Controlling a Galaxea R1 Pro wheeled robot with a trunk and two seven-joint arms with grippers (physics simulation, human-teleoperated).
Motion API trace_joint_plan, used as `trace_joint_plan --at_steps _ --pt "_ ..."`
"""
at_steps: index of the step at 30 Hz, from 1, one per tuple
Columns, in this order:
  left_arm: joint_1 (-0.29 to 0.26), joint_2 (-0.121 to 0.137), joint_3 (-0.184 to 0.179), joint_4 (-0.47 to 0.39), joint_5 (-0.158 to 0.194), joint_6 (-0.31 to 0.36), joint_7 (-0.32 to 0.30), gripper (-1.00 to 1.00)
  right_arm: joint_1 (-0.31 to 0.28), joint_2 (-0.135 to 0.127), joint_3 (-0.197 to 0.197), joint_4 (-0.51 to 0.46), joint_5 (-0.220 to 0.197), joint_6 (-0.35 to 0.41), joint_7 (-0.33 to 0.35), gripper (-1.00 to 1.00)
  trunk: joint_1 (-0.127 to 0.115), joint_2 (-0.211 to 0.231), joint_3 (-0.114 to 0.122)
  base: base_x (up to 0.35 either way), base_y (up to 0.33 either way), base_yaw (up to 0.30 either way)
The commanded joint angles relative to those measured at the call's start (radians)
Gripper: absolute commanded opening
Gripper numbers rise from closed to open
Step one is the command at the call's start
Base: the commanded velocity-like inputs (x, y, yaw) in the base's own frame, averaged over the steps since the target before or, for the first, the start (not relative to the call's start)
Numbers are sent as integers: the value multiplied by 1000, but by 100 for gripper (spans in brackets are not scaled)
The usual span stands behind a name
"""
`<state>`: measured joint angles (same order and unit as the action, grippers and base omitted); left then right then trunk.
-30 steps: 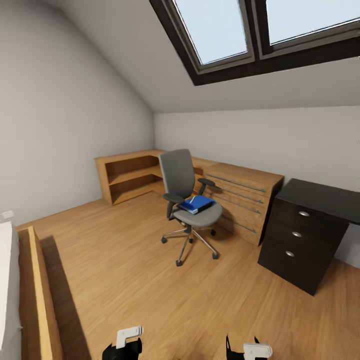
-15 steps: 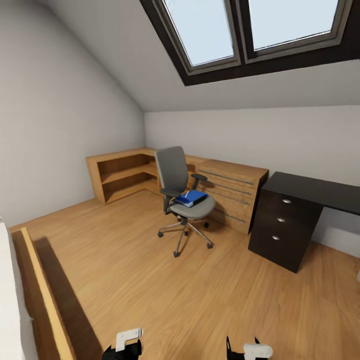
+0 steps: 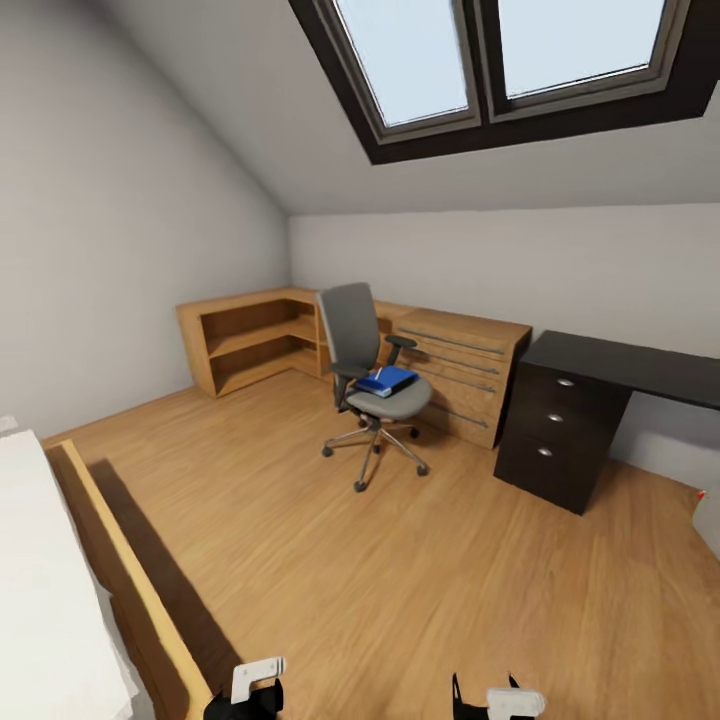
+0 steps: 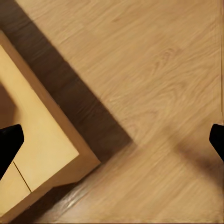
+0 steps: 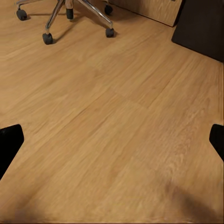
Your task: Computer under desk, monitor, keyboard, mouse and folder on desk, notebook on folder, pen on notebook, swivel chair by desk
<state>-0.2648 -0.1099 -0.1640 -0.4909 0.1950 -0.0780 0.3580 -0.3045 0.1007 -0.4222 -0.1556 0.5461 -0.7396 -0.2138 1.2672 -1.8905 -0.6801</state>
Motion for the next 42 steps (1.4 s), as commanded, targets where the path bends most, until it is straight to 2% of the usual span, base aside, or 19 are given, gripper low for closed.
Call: trace_joint_plan --at_steps 1,42 --pt "-1 1 -8 0 11 -5 8 100 -1 0 -4 1 11 -1 -7 100 -1 -1 -2 -330 -15 -231" --pt "-1 1 -8 2 14 -6 10 100 -1 1 -4 2 12 -1 -7 100 -1 -1 -3 -296 -184 -285"
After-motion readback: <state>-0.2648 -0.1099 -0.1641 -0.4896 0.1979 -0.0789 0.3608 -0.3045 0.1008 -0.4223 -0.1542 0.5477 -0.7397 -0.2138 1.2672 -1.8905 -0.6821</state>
